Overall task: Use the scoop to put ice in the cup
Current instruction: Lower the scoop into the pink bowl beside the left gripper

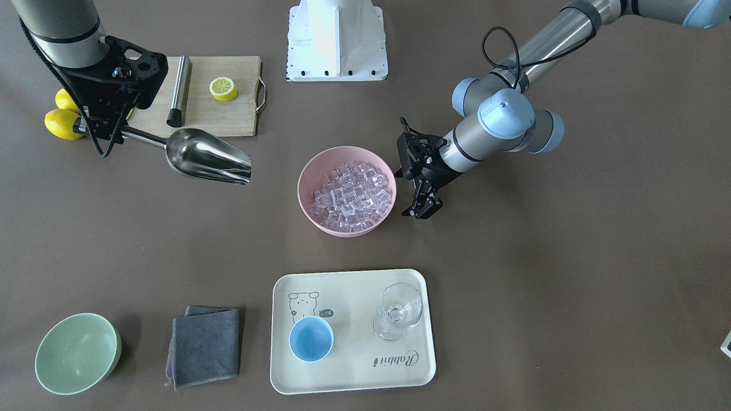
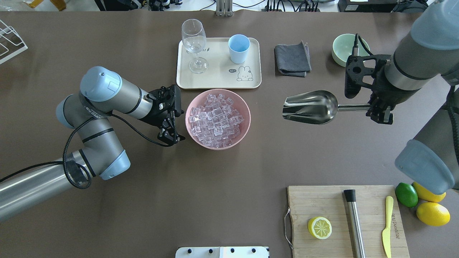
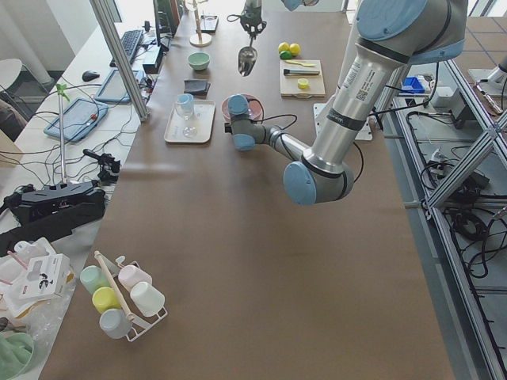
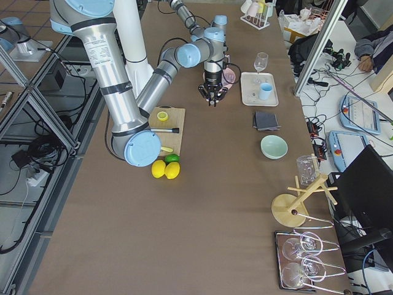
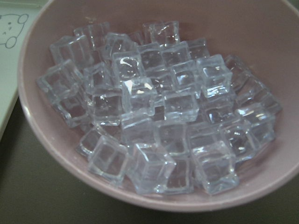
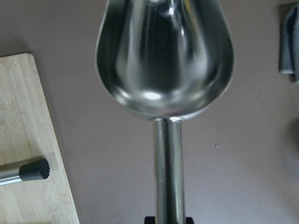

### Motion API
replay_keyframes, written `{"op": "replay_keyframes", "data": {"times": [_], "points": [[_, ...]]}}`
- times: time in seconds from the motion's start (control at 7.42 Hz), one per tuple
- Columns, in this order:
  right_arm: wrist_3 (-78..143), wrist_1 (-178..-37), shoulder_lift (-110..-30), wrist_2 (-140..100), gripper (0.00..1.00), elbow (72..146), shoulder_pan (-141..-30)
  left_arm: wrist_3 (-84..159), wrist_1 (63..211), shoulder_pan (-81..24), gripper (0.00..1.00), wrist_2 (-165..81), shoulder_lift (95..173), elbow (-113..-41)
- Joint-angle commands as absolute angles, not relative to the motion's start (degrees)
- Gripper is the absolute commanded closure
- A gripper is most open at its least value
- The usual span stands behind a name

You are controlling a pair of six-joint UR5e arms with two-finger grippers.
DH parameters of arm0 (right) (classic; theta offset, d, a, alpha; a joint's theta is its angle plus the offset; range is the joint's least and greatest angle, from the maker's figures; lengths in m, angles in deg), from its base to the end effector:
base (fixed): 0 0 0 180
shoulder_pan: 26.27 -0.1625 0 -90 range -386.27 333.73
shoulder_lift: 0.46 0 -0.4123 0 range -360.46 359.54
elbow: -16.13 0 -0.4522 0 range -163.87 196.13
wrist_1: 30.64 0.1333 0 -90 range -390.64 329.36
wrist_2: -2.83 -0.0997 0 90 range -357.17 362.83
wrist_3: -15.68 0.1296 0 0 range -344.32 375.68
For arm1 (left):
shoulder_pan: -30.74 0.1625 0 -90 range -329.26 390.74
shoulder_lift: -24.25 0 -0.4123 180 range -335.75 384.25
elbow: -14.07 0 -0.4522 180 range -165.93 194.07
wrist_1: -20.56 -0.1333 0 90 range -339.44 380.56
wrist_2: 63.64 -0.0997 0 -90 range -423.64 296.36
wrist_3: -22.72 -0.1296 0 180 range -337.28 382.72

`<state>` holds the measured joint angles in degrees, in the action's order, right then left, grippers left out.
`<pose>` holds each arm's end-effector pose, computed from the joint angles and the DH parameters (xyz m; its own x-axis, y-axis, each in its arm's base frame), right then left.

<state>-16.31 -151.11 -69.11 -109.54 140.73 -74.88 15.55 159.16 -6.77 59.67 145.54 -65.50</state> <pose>-0.2972 -0.4643 0.2371 0.1804 -0.9815 0.0635 0.8164 0.1854 0.5469 0.5754 -0.5200 0.2984 0.0654 0.9951 -0.0743 -0.2887 0.0901 0.9532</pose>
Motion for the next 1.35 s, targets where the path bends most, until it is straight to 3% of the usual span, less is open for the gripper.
{"op": "replay_keyframes", "data": {"times": [0.0, 1.21], "points": [[-16.3, -154.4, -65.3, -108.8, 1.0, 139.2, -74.3, 15.6, 159.2, -6.8, 0.01, 59.7, 145.5, -65.6], [-13.4, -164.0, -46.3, -106.3, 1.0, 125.6, -69.3, 15.7, 159.3, -6.9, 0.01, 59.7, 145.3, -65.7]]}}
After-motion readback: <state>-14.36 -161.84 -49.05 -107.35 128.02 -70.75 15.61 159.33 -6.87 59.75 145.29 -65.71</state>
